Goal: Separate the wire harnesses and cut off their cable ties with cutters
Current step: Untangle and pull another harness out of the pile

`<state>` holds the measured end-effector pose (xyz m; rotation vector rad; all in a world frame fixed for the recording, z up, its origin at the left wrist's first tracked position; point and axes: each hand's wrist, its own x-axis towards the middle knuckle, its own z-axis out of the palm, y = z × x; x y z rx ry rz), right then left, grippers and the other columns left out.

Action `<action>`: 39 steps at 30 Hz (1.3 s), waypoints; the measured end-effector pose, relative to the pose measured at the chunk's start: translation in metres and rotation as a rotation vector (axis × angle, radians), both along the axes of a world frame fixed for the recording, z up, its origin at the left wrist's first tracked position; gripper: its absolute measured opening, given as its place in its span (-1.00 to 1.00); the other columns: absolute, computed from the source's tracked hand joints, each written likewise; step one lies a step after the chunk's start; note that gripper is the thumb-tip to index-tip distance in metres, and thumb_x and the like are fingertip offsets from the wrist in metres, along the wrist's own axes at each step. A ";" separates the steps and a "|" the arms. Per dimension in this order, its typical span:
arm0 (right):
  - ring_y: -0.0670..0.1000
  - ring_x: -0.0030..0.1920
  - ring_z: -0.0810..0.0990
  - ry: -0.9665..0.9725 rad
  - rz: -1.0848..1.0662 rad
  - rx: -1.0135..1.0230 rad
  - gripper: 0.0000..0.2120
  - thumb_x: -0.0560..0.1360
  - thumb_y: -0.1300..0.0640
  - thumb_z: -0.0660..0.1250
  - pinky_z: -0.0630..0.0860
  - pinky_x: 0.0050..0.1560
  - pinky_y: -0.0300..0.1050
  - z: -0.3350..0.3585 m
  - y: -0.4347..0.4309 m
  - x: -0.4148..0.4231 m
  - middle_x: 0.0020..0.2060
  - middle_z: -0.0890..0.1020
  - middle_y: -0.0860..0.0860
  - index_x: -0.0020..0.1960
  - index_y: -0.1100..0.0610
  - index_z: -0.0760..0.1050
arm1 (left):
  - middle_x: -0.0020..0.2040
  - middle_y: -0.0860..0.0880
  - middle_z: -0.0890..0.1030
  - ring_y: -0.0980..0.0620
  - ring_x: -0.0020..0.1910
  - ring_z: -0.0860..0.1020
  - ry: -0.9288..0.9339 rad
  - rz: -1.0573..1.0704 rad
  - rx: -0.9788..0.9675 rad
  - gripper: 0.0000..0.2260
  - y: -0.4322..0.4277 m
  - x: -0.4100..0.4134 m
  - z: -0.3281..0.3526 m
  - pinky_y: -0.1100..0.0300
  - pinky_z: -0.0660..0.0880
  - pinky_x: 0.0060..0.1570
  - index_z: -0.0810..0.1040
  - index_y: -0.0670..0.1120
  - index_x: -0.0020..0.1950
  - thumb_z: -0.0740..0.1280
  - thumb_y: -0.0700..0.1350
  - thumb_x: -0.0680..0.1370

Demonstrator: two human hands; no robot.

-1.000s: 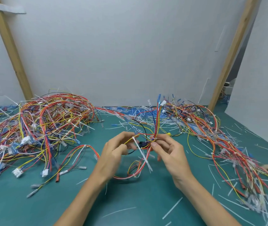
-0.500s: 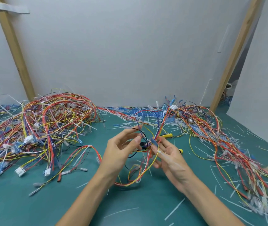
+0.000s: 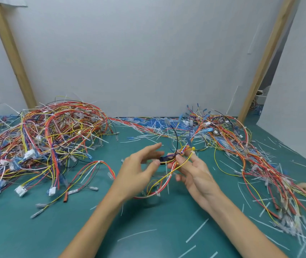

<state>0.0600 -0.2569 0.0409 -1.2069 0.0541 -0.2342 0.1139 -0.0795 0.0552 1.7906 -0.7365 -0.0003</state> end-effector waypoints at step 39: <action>0.05 -0.06 0.73 -0.032 -0.071 0.268 -0.75 0.59 0.37 0.26 0.64 -0.09 -0.15 -0.005 -0.006 0.007 0.01 0.72 0.14 0.25 0.24 0.46 | 0.03 0.14 0.55 0.04 0.05 0.47 -0.682 0.023 0.251 -0.70 -0.016 -0.033 0.004 0.08 0.37 0.11 0.53 0.00 0.10 0.16 0.17 0.64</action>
